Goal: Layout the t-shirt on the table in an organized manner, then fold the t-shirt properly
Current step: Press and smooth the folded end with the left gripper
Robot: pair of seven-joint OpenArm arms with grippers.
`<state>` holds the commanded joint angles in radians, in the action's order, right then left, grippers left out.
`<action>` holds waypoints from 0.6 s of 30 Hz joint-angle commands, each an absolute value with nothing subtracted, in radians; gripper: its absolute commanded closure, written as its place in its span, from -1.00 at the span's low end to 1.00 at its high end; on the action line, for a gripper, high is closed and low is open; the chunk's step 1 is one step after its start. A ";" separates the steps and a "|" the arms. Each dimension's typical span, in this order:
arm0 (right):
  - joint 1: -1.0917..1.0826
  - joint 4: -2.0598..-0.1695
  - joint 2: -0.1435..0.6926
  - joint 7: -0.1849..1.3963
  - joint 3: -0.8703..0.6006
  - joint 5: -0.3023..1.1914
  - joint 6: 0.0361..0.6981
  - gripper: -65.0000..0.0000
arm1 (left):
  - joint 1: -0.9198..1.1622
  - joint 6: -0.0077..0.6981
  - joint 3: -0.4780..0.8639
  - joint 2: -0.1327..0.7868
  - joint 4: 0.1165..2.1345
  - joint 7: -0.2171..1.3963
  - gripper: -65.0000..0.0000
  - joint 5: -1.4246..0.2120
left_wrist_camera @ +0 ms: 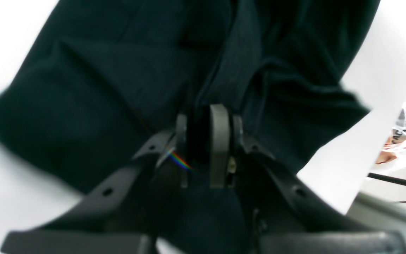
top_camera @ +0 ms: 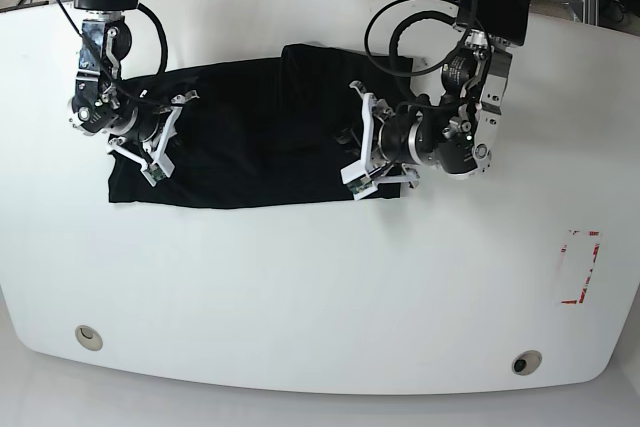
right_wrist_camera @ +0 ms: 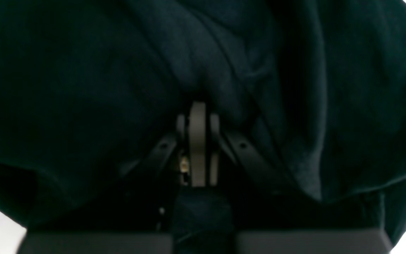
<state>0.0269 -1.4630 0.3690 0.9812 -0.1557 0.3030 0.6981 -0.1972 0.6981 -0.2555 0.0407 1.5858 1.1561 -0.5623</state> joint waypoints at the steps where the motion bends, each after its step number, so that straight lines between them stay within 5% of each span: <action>1: 0.027 -1.463 0.369 0.983 -0.156 0.303 0.698 0.98 | -0.213 0.698 -0.257 0.031 1.584 1.153 0.81 -0.562; 18: 0.027 -1.463 0.372 0.984 -0.156 0.303 0.698 0.98 | -0.409 0.693 -0.381 -0.039 1.366 1.018 0.79 -0.568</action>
<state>0.0269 -1.4630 0.3721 0.9843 -0.1557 0.3030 0.6981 -0.4089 0.6928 -0.3813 -0.0391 1.3663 1.0180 -0.5685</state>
